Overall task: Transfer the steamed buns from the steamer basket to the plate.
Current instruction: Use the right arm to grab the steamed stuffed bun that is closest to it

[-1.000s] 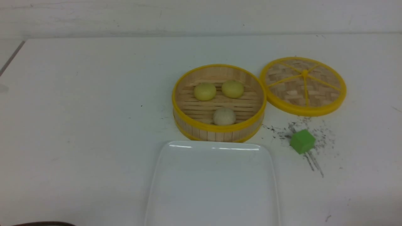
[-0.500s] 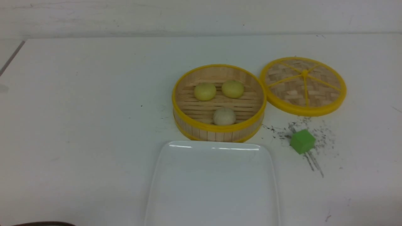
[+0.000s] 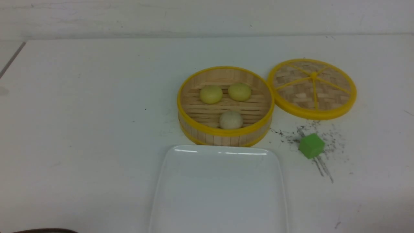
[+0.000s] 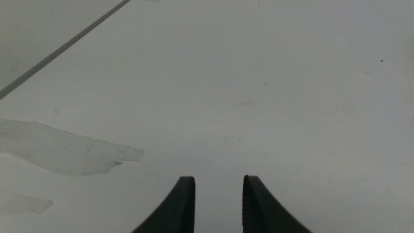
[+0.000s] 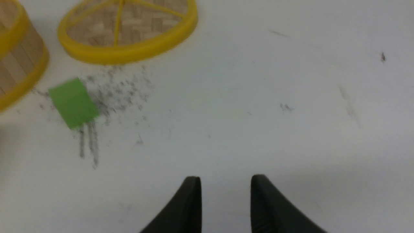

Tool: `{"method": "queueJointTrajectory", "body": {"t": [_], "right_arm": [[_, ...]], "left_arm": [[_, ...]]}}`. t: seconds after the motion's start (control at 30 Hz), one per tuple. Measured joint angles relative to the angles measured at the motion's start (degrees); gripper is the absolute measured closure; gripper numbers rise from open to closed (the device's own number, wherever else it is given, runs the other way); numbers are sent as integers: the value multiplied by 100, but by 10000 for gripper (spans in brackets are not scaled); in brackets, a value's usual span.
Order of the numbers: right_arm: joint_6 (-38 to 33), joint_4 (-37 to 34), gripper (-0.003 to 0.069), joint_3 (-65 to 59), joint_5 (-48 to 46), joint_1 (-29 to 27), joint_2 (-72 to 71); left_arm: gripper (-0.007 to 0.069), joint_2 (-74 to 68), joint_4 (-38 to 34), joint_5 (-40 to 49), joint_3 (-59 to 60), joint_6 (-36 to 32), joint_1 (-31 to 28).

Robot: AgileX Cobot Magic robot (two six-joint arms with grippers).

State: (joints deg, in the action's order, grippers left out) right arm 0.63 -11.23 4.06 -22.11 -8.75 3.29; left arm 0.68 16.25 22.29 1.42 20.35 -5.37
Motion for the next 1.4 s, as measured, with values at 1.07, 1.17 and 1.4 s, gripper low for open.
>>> {"method": "queueJointTrajectory", "body": {"t": [1.07,1.17,1.4], "right_arm": [[-126,-1382,417,1974,-886,0,0],[-229,-1393,417,1974,-867,0,24],[-267,-1398,417,1974,-856,0,76]], "left_arm": [[382,0,0,0,0,0,0],[382,0,0,0,0,0,0],[382,0,103,0,0,0,0]]}}
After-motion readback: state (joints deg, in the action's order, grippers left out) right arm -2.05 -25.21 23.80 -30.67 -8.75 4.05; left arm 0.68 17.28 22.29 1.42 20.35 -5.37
